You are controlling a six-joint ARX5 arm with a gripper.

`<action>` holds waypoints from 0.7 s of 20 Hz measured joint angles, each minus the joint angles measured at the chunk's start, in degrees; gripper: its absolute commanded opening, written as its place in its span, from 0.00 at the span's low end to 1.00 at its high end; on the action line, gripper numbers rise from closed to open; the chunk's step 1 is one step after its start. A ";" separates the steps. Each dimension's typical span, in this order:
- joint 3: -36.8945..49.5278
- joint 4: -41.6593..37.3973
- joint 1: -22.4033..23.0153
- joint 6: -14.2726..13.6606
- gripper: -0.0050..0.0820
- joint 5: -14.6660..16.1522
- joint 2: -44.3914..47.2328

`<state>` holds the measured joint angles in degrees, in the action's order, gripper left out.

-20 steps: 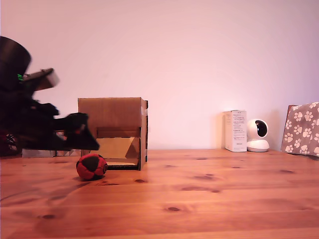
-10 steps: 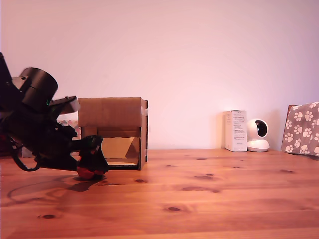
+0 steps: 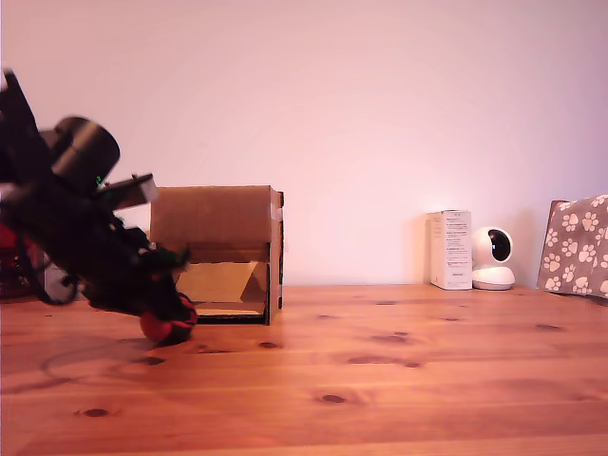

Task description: Drop the footbag into the cardboard dice tower

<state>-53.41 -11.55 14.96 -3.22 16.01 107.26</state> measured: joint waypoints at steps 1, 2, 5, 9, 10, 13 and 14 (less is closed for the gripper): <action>0.04 2.40 0.00 0.02 0.13 0.00 -2.08; 0.07 5.07 0.00 0.02 0.13 -0.02 -4.81; 0.04 10.73 0.00 0.04 0.13 0.04 -14.49; 0.00 18.60 0.00 0.66 0.13 0.17 -23.17; 0.00 19.91 0.00 1.22 0.13 0.15 -24.11; 0.00 20.48 0.00 1.36 0.13 0.15 -26.45; 0.00 19.63 0.00 1.38 0.13 0.17 -27.12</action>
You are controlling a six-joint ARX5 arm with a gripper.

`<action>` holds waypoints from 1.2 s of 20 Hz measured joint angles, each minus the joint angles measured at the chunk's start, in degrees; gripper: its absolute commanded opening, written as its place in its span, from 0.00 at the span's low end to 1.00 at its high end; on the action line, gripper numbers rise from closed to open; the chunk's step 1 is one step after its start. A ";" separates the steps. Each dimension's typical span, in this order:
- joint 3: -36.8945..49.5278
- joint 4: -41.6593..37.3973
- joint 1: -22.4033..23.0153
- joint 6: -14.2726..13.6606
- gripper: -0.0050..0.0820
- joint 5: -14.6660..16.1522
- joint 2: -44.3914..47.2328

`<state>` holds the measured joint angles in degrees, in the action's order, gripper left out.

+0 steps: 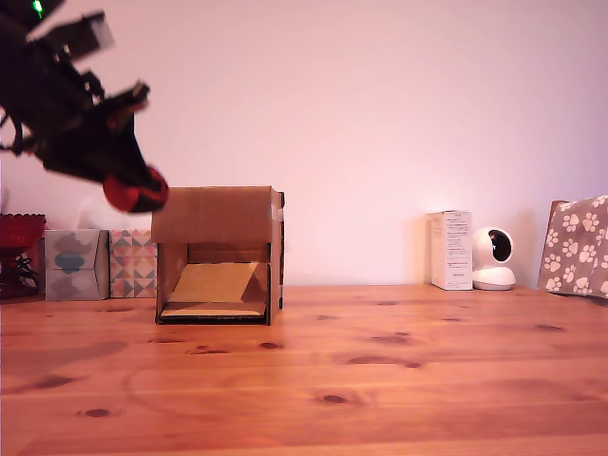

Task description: Drop the footbag into the cardboard dice tower

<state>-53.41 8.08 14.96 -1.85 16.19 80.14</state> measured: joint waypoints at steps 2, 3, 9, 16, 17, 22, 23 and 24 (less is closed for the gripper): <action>0.00 -4.68 0.00 0.02 0.13 0.00 -0.50; 0.04 -8.15 0.07 0.07 0.13 -0.02 -0.50; -0.07 -31.41 0.42 0.11 0.13 -0.17 -0.48; -15.58 -23.65 0.42 0.15 0.13 -0.15 11.45; -18.49 -20.48 0.42 0.15 0.13 -0.15 13.53; -30.27 -10.80 0.42 0.02 0.13 -0.20 22.56; -31.98 -9.70 0.42 -0.04 0.13 -0.15 23.74; -33.75 -8.68 0.42 -0.26 0.13 -0.17 24.90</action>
<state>-87.15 -0.60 15.38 -2.11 16.01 105.03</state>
